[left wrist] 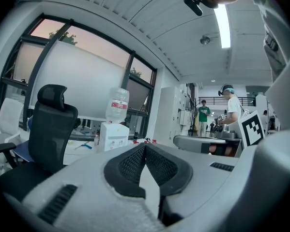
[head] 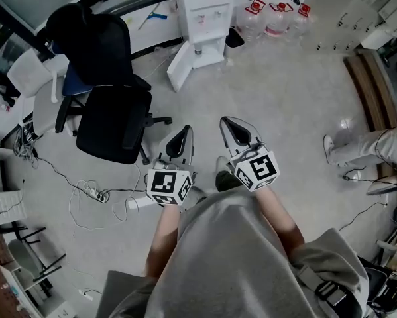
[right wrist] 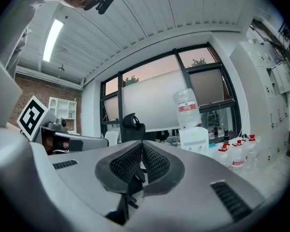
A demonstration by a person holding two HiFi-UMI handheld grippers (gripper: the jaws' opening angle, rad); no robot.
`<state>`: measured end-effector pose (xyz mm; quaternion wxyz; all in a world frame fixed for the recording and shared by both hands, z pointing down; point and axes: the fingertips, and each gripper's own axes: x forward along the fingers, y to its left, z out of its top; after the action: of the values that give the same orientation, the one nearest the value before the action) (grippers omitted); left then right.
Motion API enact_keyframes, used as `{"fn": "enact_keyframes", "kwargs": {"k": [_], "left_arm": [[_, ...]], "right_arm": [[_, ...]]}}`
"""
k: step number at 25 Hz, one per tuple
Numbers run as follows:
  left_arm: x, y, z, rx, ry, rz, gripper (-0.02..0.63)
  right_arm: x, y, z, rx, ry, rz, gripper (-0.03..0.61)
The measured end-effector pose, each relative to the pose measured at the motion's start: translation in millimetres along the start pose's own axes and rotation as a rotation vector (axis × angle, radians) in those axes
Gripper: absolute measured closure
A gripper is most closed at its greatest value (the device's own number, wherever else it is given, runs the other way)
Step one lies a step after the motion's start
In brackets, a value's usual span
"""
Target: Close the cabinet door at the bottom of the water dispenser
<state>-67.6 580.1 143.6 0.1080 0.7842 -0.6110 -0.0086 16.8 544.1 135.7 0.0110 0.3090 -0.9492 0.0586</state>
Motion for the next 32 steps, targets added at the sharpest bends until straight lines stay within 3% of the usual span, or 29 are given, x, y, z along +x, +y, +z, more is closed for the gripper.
{"fn": "enact_keyframes", "kwargs": {"k": [11, 19, 32], "left_arm": [[86.0, -30.6, -3.7, -0.001, 0.059, 0.008, 0.606], [124.2, -38.3, -10.3, 0.007, 0.116, -0.001, 0.606], [183.9, 11.2, -22.2, -0.015, 0.165, -0.052, 0.606]], "right_arm": [[7.3, -92.6, 0.1, 0.071, 0.002, 0.007, 0.568], [12.9, -131.6, -8.1, 0.139, 0.001, -0.008, 0.568], [67.3, -169.4, -31.7, 0.192, 0.04, -0.068, 0.568]]}}
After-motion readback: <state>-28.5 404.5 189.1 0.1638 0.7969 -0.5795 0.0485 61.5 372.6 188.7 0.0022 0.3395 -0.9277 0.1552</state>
